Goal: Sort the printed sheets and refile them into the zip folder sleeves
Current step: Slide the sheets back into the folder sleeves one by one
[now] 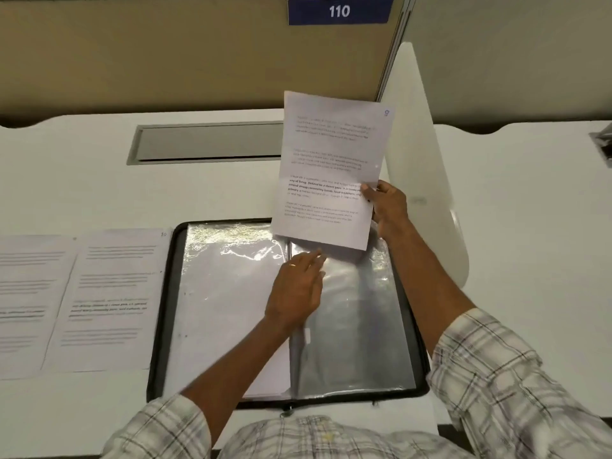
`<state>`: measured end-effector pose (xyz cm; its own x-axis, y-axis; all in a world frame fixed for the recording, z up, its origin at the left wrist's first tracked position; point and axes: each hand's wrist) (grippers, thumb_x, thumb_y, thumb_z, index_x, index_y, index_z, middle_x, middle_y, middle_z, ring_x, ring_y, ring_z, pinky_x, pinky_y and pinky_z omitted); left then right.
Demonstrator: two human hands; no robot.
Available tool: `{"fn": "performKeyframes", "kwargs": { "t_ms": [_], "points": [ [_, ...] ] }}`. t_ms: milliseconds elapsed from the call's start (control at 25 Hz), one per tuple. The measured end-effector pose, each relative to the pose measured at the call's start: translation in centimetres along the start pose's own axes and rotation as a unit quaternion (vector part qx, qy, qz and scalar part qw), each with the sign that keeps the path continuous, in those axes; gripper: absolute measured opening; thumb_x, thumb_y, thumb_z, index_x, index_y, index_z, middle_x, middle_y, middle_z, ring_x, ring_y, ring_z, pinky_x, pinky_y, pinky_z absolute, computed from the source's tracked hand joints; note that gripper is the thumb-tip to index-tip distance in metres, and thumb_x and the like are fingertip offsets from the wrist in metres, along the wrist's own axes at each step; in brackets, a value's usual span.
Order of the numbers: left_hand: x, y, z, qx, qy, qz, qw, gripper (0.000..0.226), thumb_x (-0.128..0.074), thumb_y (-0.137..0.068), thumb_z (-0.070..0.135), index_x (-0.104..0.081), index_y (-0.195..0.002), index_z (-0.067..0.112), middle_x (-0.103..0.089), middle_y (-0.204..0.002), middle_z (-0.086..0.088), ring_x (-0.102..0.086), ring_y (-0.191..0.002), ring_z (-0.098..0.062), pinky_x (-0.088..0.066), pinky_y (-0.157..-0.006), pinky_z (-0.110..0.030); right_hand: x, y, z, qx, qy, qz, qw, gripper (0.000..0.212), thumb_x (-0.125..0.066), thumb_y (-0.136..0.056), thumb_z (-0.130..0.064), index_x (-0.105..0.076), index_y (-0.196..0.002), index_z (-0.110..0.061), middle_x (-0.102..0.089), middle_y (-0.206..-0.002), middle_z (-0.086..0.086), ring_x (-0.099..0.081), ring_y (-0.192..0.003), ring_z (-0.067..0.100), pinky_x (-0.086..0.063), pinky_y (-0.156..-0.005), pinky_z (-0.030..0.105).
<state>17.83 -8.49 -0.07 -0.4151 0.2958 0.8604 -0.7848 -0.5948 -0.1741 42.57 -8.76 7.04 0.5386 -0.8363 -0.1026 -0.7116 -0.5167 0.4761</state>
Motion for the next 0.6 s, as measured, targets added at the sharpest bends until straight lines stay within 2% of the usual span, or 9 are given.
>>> {"fn": "performKeyframes", "kwargs": {
  "t_ms": [80, 160, 320, 400, 520, 600],
  "points": [
    [-0.5, -2.4, -0.5, 0.016, -0.038, -0.051, 0.998, 0.05, -0.049, -0.106, 0.028, -0.048, -0.151, 0.007, -0.051, -0.153, -0.01, -0.049, -0.138, -0.028, -0.045, -0.113, -0.042, -1.0, -0.9, -0.4, 0.004, 0.003, 0.006, 1.0, 0.015, -0.07, -0.094, -0.004, -0.07, -0.106, -0.012, -0.075, -0.097, 0.002, -0.072, -0.078, 0.016, -0.063, -0.071, 0.033],
    [-1.3, -3.4, -1.5, 0.025, -0.053, -0.071, 0.996, 0.05, -0.043, -0.108, 0.025, -0.043, -0.154, 0.005, -0.047, -0.157, -0.012, -0.046, -0.141, -0.03, -0.043, -0.112, -0.041, -1.9, -1.9, -0.5, -0.001, -0.003, 0.005, 1.0, 0.016, -0.069, -0.094, -0.006, -0.07, -0.108, -0.013, -0.075, -0.102, 0.003, -0.071, -0.086, 0.019, -0.061, -0.08, 0.039],
    [-1.4, -4.1, -3.0, -0.018, -0.08, -0.074, 0.994, 0.04, -0.056, -0.105, 0.02, -0.056, -0.144, 0.009, -0.064, -0.137, -0.01, -0.059, -0.122, -0.033, -0.049, -0.098, -0.043, -3.1, -3.2, -0.8, 0.002, -0.026, 0.005, 1.0, 0.02, -0.069, -0.095, -0.007, -0.069, -0.114, -0.013, -0.074, -0.104, 0.0, -0.07, -0.088, 0.015, -0.061, -0.078, 0.033],
    [-1.0, -4.6, -3.0, -0.005, -0.072, -0.055, 0.996, 0.043, -0.066, -0.099, 0.021, -0.058, -0.141, 0.014, -0.07, -0.122, -0.007, -0.063, -0.113, -0.03, -0.049, -0.09, -0.042, -3.4, -3.7, -0.8, 0.002, -0.037, 0.003, 0.999, 0.018, -0.069, -0.095, -0.008, -0.069, -0.111, -0.016, -0.074, -0.106, 0.0, -0.07, -0.091, 0.015, -0.061, -0.078, 0.033],
    [-0.2, -5.4, -2.9, 0.016, -0.053, -0.051, 0.997, 0.057, -0.069, -0.093, 0.026, -0.054, -0.146, 0.015, -0.069, -0.114, -0.004, -0.061, -0.108, -0.028, -0.048, -0.086, -0.043, -3.4, -4.1, -0.7, 0.0, -0.044, 0.0, 0.999, 0.017, -0.069, -0.095, -0.007, -0.069, -0.109, -0.018, -0.074, -0.106, 0.0, -0.07, -0.091, 0.016, -0.061, -0.078, 0.033],
    [0.2, -5.9, -2.9, 0.015, -0.068, -0.071, 0.995, 0.052, -0.065, -0.094, 0.035, -0.058, -0.143, 0.02, -0.069, -0.113, -0.002, -0.062, -0.107, -0.027, -0.045, -0.085, -0.042, -3.3, -4.3, -0.6, 0.0, -0.048, -0.001, 0.999, 0.018, -0.069, -0.095, -0.006, -0.068, -0.11, -0.017, -0.073, -0.105, 0.001, -0.069, -0.09, 0.016, -0.061, -0.08, 0.035]
  ]
}}
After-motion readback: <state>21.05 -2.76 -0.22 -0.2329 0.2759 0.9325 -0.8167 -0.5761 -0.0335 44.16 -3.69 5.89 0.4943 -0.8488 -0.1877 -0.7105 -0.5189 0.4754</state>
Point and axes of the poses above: each hand's wrist, its own y-axis away from the middle knuckle, its own x-axis out of the back of the hand, z = x × y
